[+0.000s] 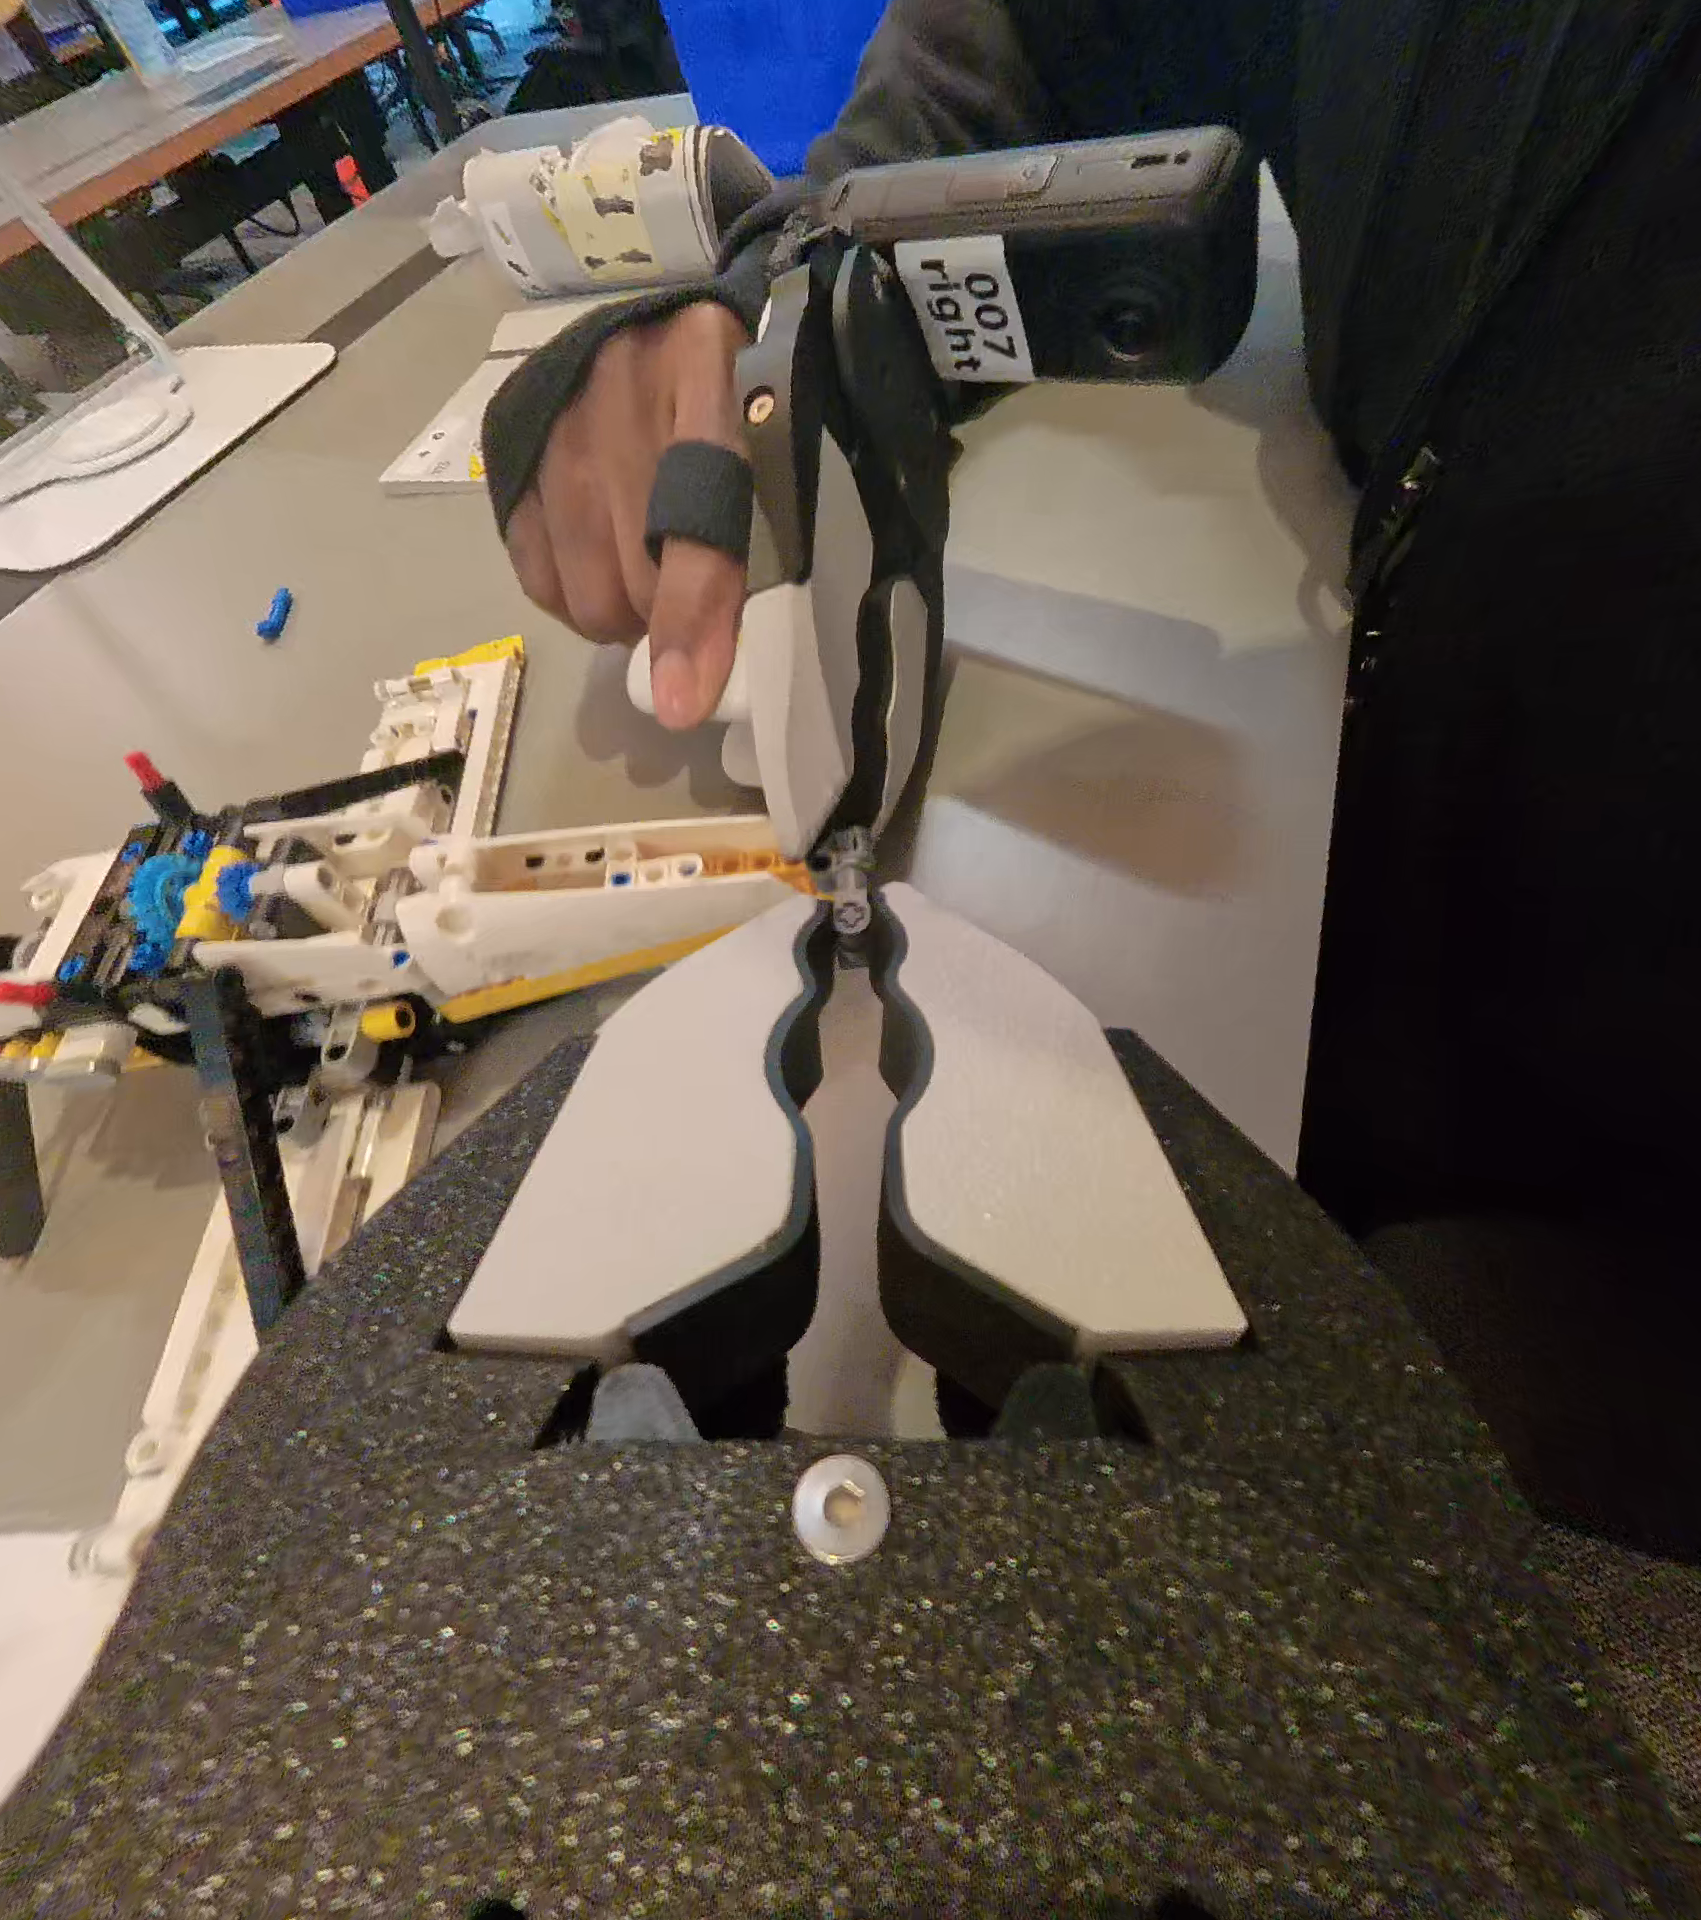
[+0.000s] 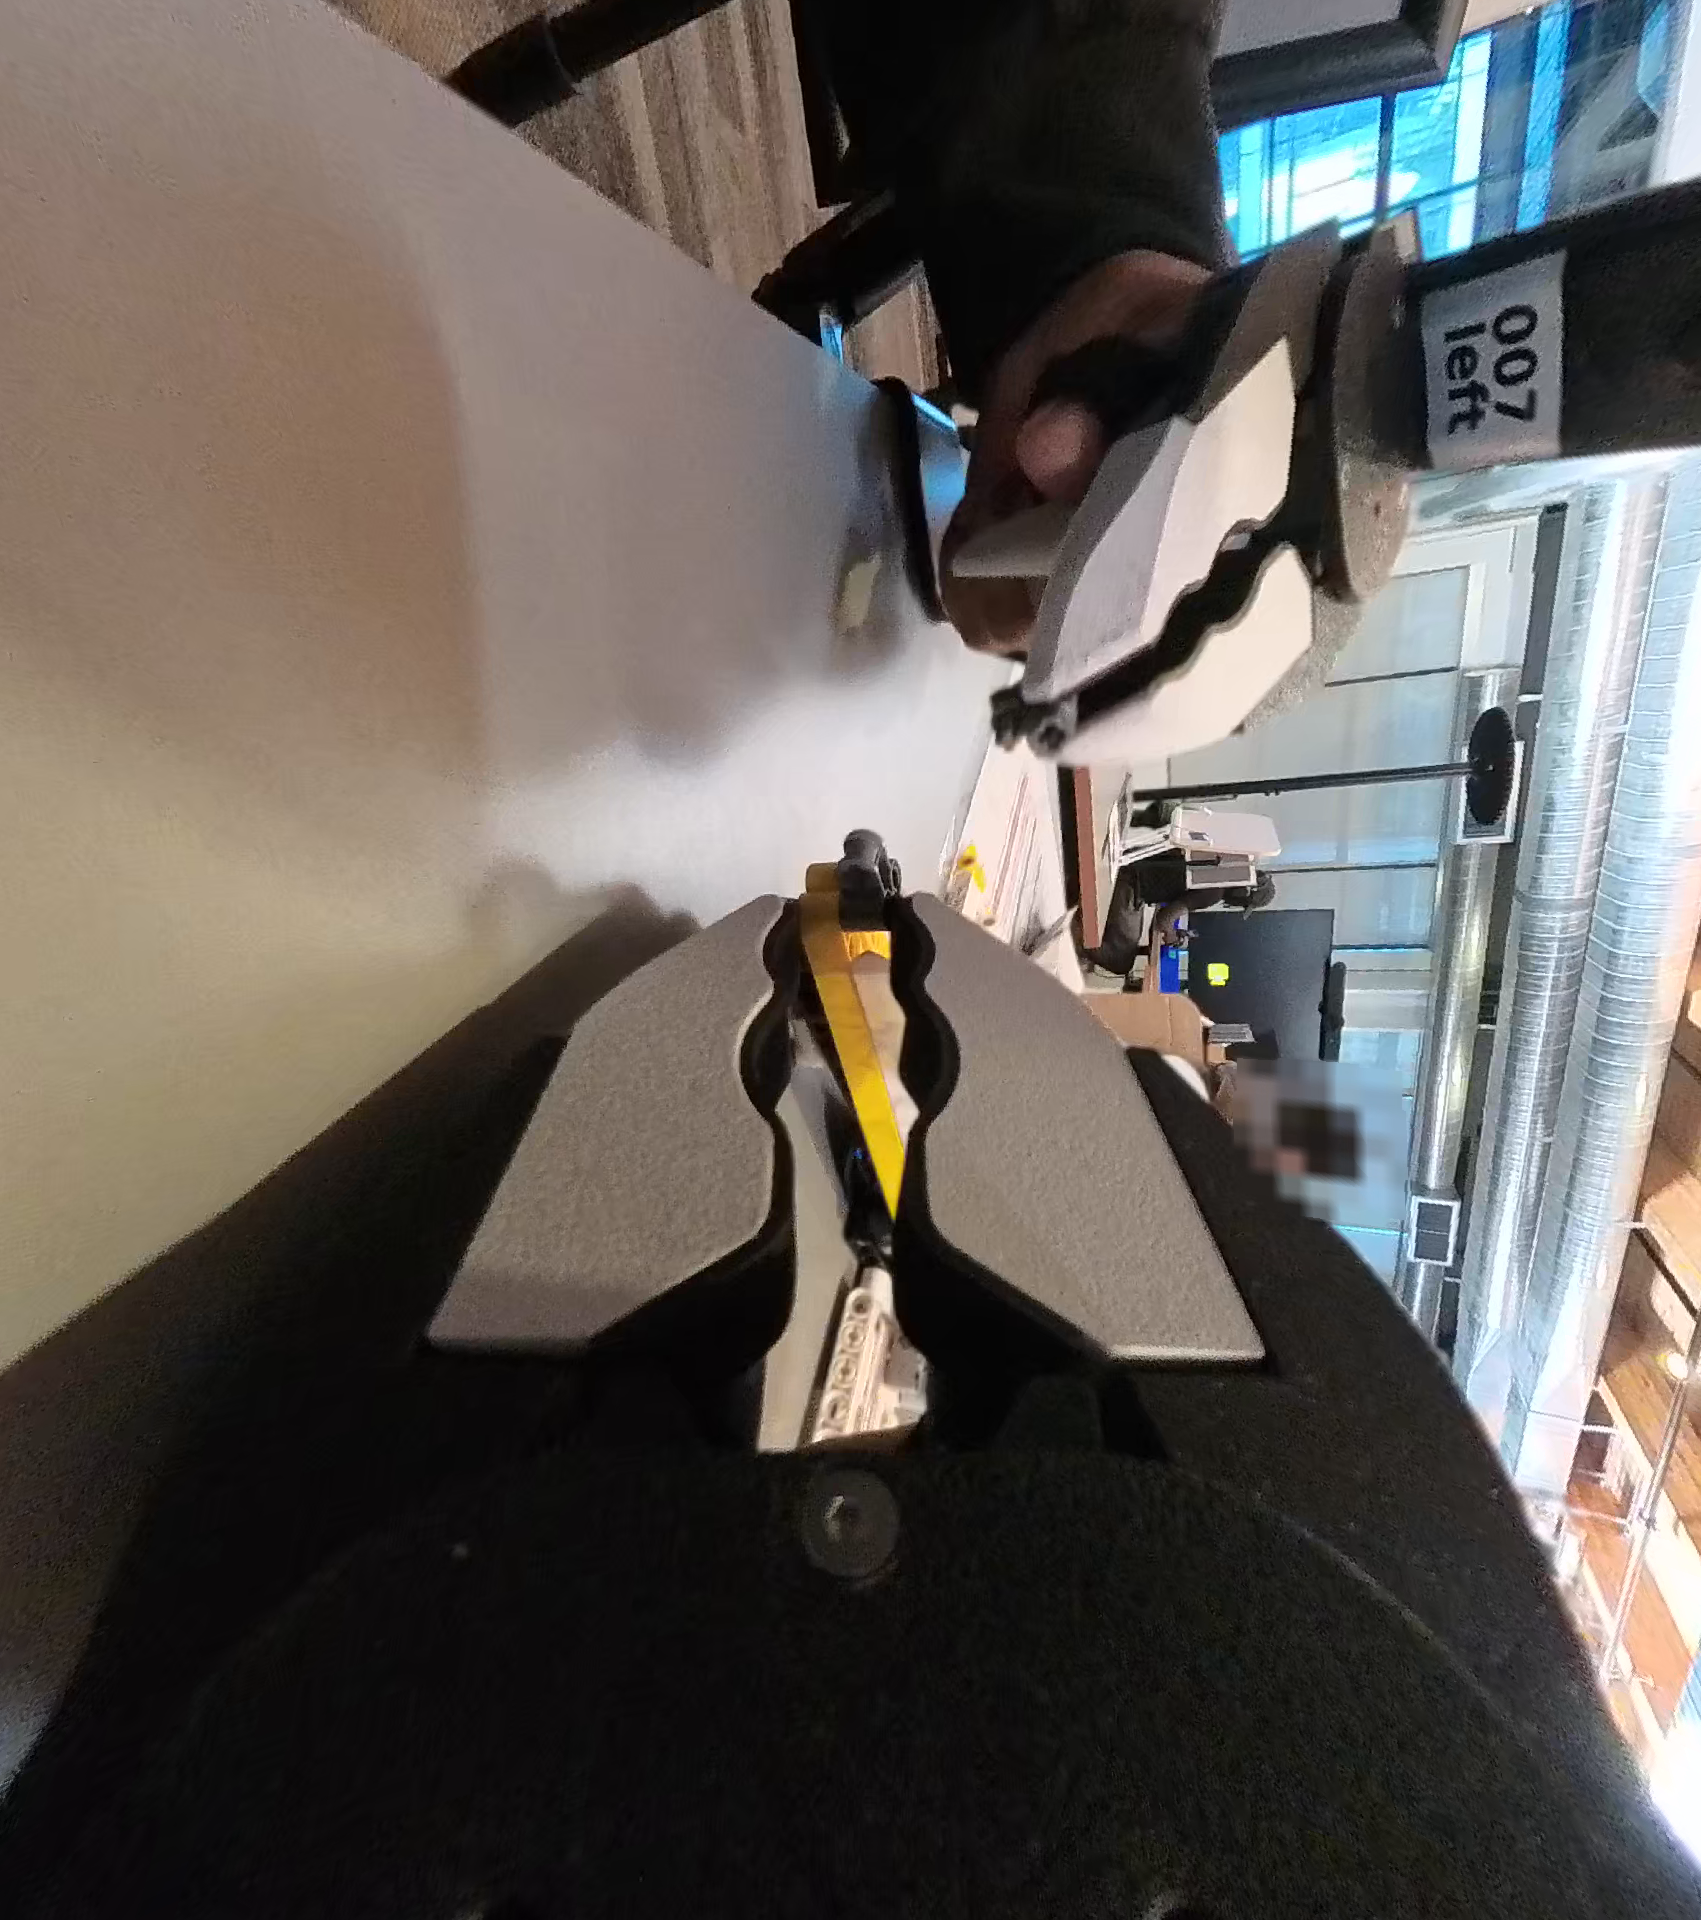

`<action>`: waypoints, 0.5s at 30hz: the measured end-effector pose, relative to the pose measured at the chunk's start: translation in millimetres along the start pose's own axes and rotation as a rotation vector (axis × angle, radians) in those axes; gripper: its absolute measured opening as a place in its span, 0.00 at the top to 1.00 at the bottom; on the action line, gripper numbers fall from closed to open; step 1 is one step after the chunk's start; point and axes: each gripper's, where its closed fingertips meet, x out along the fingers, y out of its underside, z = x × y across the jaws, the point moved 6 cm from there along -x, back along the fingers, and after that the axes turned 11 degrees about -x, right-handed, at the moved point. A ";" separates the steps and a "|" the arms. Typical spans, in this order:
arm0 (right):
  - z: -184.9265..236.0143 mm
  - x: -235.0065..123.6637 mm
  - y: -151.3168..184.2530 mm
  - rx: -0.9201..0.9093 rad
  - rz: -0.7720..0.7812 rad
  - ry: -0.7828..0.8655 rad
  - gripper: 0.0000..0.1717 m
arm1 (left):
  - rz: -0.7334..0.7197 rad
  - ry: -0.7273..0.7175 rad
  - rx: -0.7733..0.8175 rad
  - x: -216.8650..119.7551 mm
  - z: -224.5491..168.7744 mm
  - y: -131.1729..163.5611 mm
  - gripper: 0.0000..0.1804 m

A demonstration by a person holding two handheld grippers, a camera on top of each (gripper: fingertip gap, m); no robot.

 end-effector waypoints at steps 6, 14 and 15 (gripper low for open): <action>-2.0 0.7 -1.1 0.034 0.020 0.006 0.90 | 0.033 -0.028 -0.058 14.3 4.7 -2.8 0.96; -7.0 -5.5 -0.8 0.084 0.062 0.025 0.80 | -0.070 -0.092 -0.327 15.3 4.1 -14.7 0.96; -7.0 -8.1 -1.2 0.090 0.070 0.026 0.79 | -0.094 -0.084 -0.376 16.4 3.1 -18.0 0.96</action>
